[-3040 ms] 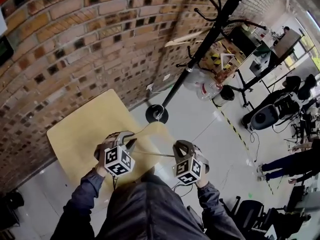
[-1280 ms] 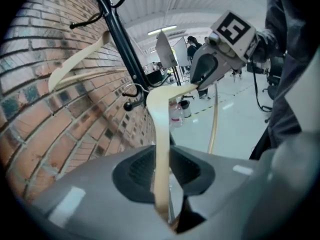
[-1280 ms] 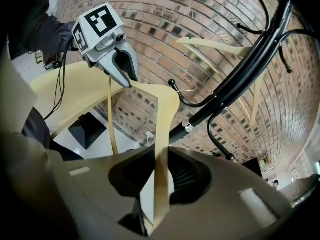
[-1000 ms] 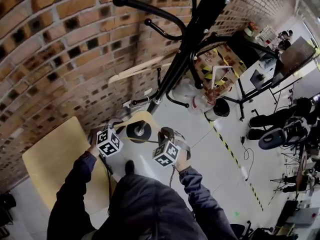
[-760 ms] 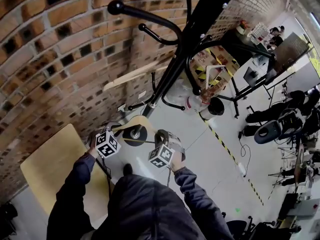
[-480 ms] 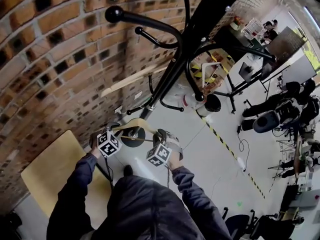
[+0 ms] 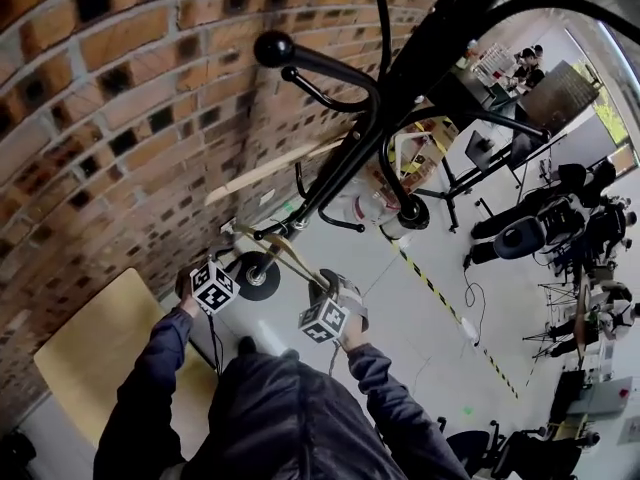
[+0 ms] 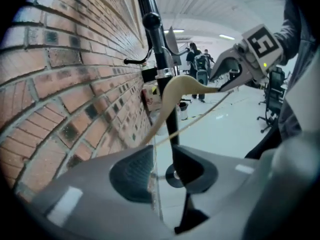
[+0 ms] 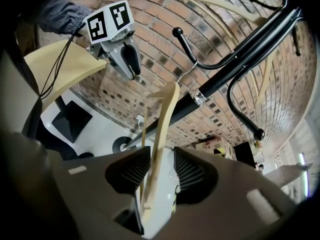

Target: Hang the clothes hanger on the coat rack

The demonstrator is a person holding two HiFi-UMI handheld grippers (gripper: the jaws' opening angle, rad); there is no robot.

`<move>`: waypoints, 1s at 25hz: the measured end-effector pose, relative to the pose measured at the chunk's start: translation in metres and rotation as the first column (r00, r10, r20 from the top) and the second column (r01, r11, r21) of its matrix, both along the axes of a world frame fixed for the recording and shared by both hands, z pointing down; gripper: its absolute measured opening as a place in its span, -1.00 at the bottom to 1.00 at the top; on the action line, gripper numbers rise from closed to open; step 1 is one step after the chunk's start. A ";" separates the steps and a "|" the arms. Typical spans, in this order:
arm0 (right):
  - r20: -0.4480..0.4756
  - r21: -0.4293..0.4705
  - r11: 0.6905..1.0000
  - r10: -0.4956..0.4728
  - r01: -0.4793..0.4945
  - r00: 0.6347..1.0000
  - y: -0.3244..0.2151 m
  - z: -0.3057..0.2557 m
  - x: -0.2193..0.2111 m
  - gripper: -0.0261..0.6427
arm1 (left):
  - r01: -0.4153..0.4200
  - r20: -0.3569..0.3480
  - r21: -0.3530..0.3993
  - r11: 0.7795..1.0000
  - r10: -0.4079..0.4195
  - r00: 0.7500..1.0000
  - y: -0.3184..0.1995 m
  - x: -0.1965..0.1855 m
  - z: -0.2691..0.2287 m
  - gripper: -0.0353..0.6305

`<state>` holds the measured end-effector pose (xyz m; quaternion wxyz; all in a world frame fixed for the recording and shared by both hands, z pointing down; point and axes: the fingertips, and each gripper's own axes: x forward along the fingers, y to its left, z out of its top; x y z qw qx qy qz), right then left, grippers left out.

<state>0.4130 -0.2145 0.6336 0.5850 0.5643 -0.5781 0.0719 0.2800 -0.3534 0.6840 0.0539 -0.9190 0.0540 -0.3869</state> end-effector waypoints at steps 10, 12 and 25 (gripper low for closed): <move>0.151 0.188 0.977 0.073 -0.101 0.986 0.017 -0.056 -0.002 -0.53 | -0.007 -0.157 -0.104 0.995 -0.010 0.987 0.034 0.000 -0.055 -0.54; 0.246 0.246 0.957 0.095 -0.157 0.964 0.028 -0.076 -0.008 -0.57 | -0.011 -0.223 -0.145 0.989 -0.021 0.975 0.050 0.001 -0.081 -0.57; 0.559 0.379 0.824 0.159 -0.422 0.814 0.109 -0.143 0.009 -0.64 | -0.196 -0.403 -0.242 0.950 0.086 0.911 0.149 0.043 -0.163 -0.65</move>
